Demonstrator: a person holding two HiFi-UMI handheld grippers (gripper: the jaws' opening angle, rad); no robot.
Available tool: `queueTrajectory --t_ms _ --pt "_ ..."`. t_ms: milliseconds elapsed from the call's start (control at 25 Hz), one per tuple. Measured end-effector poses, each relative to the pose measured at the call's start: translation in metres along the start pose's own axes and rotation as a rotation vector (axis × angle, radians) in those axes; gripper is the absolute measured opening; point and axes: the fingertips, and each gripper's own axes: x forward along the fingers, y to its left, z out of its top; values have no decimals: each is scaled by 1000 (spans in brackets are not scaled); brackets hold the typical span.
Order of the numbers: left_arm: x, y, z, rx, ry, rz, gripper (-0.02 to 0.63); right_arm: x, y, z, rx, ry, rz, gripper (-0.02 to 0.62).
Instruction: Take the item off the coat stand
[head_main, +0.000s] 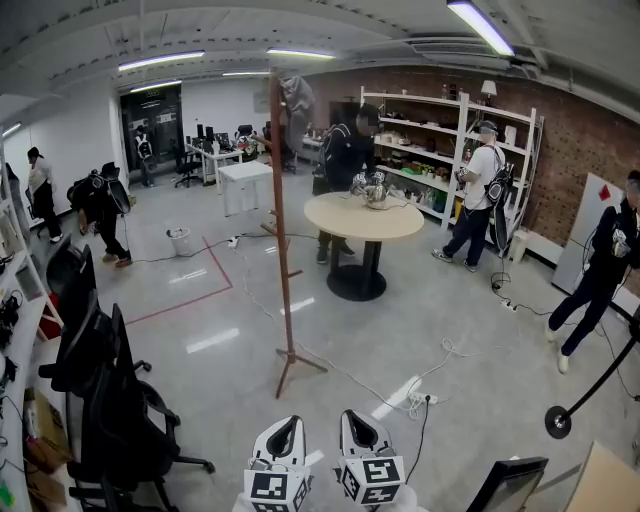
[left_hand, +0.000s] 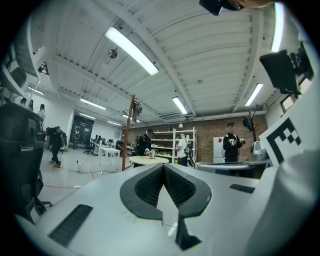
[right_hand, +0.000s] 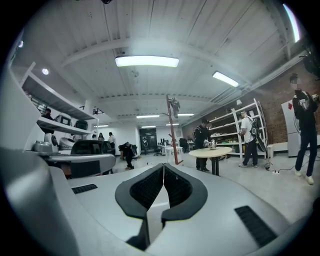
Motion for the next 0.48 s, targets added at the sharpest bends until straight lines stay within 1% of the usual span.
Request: queueTrajectory --t_ms 240,480 --pt "35 26 6 20 -10 -18 0 39 1 6 -2 -16 -8 10" --pt "52 42 2 -2 5 -19 0 58 -1 -2 12 15 -16 11"
